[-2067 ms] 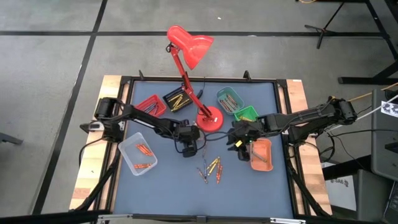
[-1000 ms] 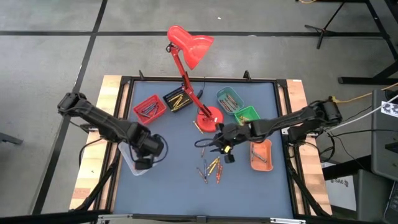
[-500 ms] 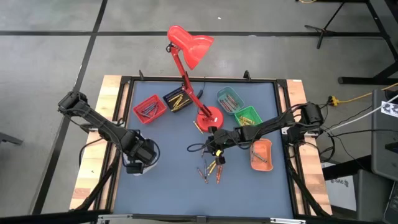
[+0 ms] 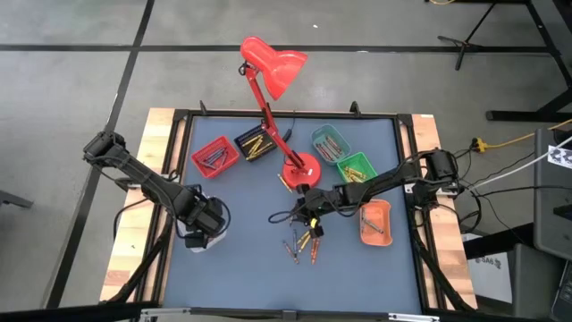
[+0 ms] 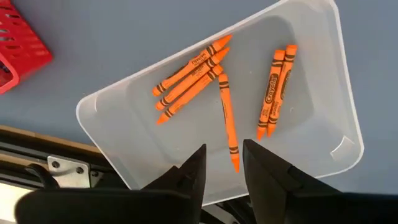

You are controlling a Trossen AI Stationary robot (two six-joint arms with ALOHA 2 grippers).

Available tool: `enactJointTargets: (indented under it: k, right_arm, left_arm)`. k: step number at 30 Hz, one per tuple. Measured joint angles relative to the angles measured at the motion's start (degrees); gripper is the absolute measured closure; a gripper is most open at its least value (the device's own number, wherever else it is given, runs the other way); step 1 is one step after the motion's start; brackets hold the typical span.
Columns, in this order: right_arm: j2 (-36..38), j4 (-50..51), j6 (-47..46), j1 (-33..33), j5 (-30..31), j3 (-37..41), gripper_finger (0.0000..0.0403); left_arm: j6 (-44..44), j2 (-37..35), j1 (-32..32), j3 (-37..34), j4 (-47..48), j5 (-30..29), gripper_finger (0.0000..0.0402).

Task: Sort crayons
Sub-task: Put the brown crayon into the top right blue bin

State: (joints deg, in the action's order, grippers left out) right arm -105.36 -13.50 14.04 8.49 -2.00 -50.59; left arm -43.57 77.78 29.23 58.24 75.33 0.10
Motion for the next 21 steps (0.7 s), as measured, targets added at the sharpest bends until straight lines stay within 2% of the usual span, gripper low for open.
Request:
enactJointTargets:
  k: [10,16,21]
  right_arm:
    - [0.0,0.4,3.7,-1.8,-1.0,0.0,0.0285]
    - [0.0,1.5,10.4,-4.2,-7.4,0.0,0.0285]
    - [0.0,4.2,12.2,-6.1,-10.7,0.0,0.0285]
  left_arm:
    - [0.0,0.0,0.0,0.0,-1.8,0.0,0.0314]
    - [0.0,0.0,0.0,0.0,-1.9,0.0,0.0314]
    - [0.0,0.0,0.0,0.0,-2.0,-0.1,0.0314]
